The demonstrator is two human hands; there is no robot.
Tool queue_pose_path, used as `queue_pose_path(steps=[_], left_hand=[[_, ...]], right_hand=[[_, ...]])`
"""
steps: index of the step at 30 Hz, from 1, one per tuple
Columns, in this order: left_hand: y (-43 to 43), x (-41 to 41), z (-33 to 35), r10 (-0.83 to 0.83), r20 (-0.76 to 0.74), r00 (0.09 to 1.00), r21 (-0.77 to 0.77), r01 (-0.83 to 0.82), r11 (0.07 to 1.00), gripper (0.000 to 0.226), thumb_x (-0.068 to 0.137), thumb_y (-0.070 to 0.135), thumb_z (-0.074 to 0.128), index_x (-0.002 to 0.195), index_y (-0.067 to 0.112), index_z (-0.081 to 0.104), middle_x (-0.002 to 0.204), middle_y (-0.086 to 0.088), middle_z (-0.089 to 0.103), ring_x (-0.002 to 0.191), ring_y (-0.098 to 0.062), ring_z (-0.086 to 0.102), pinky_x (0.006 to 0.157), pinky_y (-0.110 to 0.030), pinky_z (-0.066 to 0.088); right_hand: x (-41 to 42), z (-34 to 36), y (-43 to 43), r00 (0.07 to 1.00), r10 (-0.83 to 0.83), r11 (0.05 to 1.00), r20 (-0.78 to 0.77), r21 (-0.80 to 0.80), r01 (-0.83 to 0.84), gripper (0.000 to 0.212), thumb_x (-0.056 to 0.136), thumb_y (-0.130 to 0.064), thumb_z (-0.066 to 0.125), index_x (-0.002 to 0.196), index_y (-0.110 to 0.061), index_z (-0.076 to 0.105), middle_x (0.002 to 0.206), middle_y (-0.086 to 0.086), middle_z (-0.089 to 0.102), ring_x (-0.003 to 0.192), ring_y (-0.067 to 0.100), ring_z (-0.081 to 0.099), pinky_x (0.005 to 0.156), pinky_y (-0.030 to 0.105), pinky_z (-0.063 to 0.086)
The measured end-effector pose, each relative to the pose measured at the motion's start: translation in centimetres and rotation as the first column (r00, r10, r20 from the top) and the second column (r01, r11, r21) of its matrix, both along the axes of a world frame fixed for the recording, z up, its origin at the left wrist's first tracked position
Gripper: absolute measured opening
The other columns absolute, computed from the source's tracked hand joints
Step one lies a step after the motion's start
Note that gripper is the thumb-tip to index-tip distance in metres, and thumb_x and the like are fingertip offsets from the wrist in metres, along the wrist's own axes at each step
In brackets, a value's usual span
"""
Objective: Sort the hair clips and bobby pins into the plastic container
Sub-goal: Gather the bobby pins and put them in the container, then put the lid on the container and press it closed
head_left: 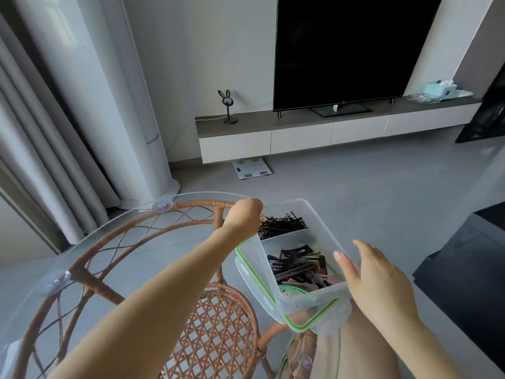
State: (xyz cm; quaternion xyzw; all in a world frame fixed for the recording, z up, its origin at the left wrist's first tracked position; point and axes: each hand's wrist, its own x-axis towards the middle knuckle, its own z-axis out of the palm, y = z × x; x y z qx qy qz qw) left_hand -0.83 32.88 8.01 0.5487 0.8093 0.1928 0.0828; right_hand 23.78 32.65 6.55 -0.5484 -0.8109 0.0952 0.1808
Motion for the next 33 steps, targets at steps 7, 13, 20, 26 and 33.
queue_pose_path(steps=[7, 13, 20, 26, 33], left_hand=[[-2.0, -1.3, 0.0, 0.133, 0.224, 0.965, 0.054, -0.148, 0.987, 0.013, 0.081, 0.011, 0.063, 0.072, 0.01, 0.072, 0.073, -0.008, 0.07, 0.058, -0.014, 0.057, 0.061, -0.028, 0.053], [-9.6, -3.7, 0.9, 0.221, 0.288, 0.932, 0.033, -0.24, 0.97, 0.037, 0.067, 0.025, 0.08, 0.053, 0.013, 0.048, 0.055, -0.003, 0.061, 0.038, -0.008, 0.05, 0.045, -0.021, 0.038], [-23.0, -7.1, 2.8, 0.429, 0.174, 0.886, -0.189, -0.398, 0.898, 0.043, 0.082, 0.041, 0.062, 0.053, 0.011, 0.05, 0.038, -0.001, 0.059, 0.032, -0.01, 0.054, 0.055, -0.026, 0.05], [-29.0, -7.0, 1.0, 0.522, 0.136, 0.842, -0.291, -0.47, 0.833, 0.044, 0.091, 0.03, 0.049, 0.053, 0.009, 0.046, 0.044, -0.006, 0.059, 0.035, -0.012, 0.054, 0.059, -0.029, 0.051], [-29.5, -5.9, -0.6, 0.553, 0.459, 0.696, -0.3, -0.465, 0.833, 0.032, 0.088, 0.027, 0.057, 0.072, 0.0, 0.057, 0.055, -0.01, 0.053, 0.047, -0.019, 0.068, 0.07, -0.039, 0.057]], right_hand=[[0.3, -1.0, -1.3, 0.956, -0.11, 0.974, -0.272, -0.221, 0.049, 0.025, 0.09, -0.03, 0.048, 0.093, -0.009, 0.062, 0.069, 0.01, 0.064, 0.07, 0.036, 0.062, 0.067, 0.038, 0.051], [-1.6, 1.0, -1.8, 0.982, 0.089, 0.994, -0.164, -0.049, -0.098, 0.034, 0.087, -0.015, 0.05, 0.058, -0.005, 0.037, 0.046, 0.005, 0.035, 0.052, 0.027, 0.033, 0.047, 0.033, 0.024], [-10.5, 2.1, -3.7, 0.87, 0.456, 0.859, -0.187, -0.164, -0.485, 0.033, 0.088, -0.017, 0.052, 0.057, -0.006, 0.052, 0.053, 0.012, 0.046, 0.051, 0.026, 0.04, 0.051, 0.033, 0.033], [-16.3, 0.4, -6.2, 0.769, 0.58, 0.736, -0.268, -0.234, -0.636, 0.029, 0.091, -0.02, 0.049, 0.068, -0.009, 0.061, 0.068, 0.001, 0.06, 0.056, 0.011, 0.047, 0.054, 0.026, 0.035], [-10.7, -1.4, -6.2, 0.887, 0.446, 0.895, 0.12, -0.02, -0.447, 0.031, 0.088, -0.044, 0.05, 0.095, -0.016, 0.061, 0.091, 0.002, 0.066, 0.076, 0.019, 0.06, 0.059, 0.026, 0.043]])
